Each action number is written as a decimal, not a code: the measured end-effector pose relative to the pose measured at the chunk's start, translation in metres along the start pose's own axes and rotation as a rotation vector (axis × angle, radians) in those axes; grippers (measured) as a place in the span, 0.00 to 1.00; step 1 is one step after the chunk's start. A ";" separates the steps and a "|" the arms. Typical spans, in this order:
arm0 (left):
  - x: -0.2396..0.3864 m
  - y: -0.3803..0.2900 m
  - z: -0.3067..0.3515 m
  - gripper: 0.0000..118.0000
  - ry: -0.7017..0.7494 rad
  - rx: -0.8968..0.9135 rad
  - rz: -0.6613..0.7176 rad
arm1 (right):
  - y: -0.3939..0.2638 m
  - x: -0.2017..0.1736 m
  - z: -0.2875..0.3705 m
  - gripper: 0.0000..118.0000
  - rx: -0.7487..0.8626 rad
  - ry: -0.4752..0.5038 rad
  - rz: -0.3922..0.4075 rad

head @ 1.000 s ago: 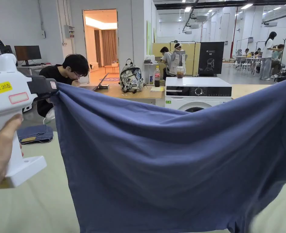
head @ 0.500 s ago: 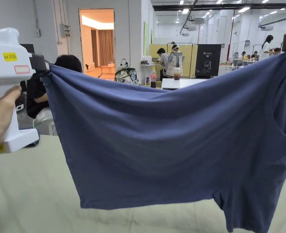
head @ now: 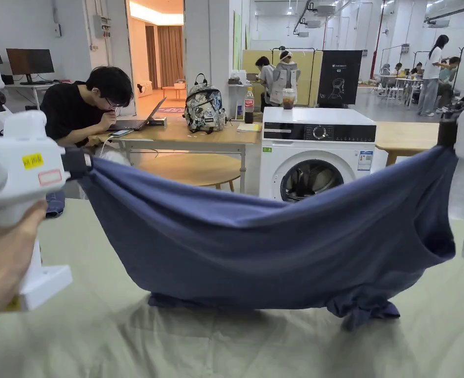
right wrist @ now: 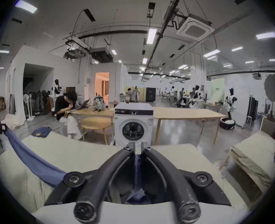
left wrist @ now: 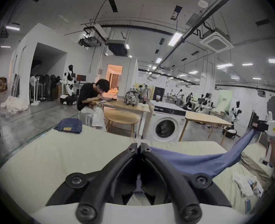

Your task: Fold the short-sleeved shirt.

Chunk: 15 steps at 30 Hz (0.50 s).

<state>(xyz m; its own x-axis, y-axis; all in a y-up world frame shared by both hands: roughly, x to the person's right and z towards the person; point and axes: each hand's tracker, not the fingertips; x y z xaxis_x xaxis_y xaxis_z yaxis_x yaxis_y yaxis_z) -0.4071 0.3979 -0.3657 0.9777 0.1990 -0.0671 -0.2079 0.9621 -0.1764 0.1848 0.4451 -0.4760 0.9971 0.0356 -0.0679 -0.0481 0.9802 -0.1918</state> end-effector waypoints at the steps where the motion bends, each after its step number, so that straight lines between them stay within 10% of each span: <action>1: 0.000 -0.016 0.007 0.00 -0.012 -0.010 -0.001 | -0.019 0.001 0.006 0.04 -0.015 0.007 -0.008; 15: -0.028 -0.238 0.224 0.00 -0.051 -0.201 0.158 | -0.283 0.050 0.225 0.04 -0.286 0.045 -0.241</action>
<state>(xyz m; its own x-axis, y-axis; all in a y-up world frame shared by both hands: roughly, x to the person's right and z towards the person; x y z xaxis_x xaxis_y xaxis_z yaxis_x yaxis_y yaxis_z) -0.3780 0.2058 -0.1015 0.9320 0.3574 -0.0610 -0.3545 0.8633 -0.3593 0.2620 0.2129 -0.2050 0.9785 -0.2041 -0.0293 0.1663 0.8652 -0.4730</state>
